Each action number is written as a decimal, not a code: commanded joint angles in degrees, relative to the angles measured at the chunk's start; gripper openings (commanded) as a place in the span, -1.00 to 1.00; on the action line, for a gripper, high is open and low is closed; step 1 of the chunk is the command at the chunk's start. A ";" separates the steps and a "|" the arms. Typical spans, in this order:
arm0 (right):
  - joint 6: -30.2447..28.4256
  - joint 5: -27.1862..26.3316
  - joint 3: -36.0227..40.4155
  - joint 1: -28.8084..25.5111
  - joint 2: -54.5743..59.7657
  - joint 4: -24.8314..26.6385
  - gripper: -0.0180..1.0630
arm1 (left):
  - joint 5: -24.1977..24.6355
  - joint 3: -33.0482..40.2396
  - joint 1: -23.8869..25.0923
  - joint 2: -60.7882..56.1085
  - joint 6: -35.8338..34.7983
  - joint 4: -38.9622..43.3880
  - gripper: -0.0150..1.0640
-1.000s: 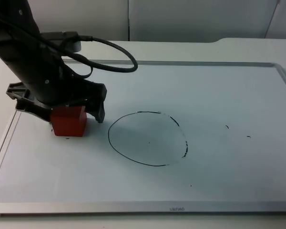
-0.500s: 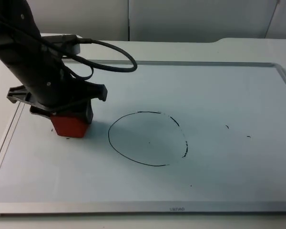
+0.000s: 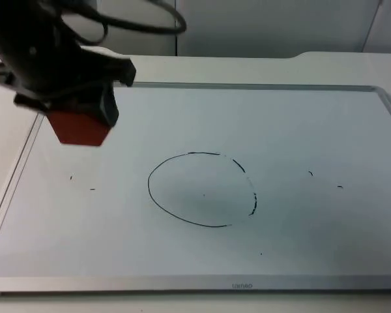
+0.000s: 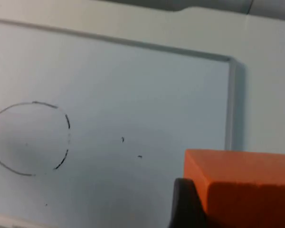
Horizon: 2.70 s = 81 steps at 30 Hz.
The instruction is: Pick up one cube with the left hand and another cube with the right hand. First place the cube in the right hand at the target position, then stack the cube in the left hand on top.
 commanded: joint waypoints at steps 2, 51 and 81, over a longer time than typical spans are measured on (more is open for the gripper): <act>-3.39 -3.75 -0.45 0.23 4.41 3.94 -0.97 | 2.82 0.03 -0.98 -6.31 0.90 0.46 -0.98; -7.58 -10.73 -27.40 21.08 70.52 8.85 -0.97 | 13.59 9.36 -21.04 -28.66 -8.47 13.09 -0.98; -7.70 -14.13 -30.41 21.55 76.96 5.99 -0.82 | 13.57 9.36 -21.04 -28.66 -8.47 13.06 -0.98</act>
